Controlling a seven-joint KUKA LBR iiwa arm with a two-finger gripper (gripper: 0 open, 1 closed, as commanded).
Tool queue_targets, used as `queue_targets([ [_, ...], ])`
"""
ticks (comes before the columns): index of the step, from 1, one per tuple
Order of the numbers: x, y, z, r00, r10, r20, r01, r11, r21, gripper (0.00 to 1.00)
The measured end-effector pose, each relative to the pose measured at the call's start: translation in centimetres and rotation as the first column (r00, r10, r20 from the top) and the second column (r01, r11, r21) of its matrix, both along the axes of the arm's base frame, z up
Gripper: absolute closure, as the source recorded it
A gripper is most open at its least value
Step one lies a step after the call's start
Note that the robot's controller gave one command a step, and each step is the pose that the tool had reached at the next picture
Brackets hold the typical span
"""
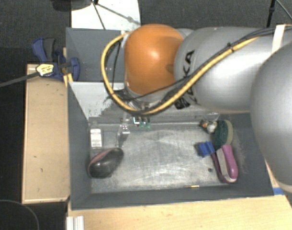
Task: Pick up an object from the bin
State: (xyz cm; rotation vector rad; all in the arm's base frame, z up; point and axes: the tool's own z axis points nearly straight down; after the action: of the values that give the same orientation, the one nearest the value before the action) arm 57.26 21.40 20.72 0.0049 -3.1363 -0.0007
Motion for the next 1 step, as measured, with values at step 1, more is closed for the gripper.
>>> queue_targets([
  [1, -5.77, 3.44, -6.70, 0.848, 0.529, 0.003, -0.529, 0.848, 0.002, 0.00],
])
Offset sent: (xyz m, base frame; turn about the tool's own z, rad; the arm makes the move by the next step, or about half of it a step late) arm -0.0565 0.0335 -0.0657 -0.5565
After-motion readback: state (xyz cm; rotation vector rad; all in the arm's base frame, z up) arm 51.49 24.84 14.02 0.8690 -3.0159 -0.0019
